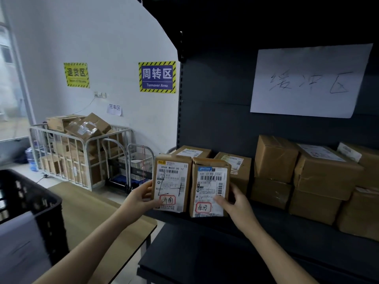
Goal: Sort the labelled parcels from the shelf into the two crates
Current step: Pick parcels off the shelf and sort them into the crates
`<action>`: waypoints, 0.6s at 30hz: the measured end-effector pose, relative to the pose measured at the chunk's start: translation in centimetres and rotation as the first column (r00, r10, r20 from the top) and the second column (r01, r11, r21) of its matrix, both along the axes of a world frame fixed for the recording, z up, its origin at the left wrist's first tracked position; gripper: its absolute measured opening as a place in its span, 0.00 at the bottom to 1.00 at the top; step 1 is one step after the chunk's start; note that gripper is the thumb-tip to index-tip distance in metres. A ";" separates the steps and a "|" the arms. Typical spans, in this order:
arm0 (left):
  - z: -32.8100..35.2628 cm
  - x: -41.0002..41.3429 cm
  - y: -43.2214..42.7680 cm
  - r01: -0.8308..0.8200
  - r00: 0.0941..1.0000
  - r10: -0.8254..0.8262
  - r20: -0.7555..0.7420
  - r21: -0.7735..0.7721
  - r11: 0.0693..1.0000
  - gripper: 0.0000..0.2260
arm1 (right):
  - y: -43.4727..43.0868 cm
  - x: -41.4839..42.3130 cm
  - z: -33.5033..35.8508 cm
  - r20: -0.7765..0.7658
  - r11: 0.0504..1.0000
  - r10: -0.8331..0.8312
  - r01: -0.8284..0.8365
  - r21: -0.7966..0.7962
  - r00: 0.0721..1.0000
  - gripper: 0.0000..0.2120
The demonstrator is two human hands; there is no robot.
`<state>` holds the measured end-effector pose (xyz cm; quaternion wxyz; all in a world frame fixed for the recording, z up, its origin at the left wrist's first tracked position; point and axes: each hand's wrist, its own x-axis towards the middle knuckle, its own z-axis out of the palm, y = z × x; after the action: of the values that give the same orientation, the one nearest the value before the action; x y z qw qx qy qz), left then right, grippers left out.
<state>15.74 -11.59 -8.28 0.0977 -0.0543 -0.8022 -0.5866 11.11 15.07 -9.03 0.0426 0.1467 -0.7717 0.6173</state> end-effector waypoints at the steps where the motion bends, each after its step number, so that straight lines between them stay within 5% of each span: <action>1: 0.2 0.8 -0.6 -0.027 1.000 0.027 -0.016 0.006 1.000 0.19 | -0.7 0.0 0.2 -0.007 1.000 0.023 -0.023 -0.009 1.000 0.22; 18: 1.4 13.9 -12.0 -0.464 0.884 0.466 -0.046 0.048 0.885 0.11 | -17.1 2.2 1.3 -0.030 0.919 0.390 -0.391 -0.048 0.921 0.11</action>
<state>29.65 -23.62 -6.92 0.2590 0.1246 -0.7781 -0.5586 13.34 -2.05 -7.70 -0.0695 0.3025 -0.7101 0.6320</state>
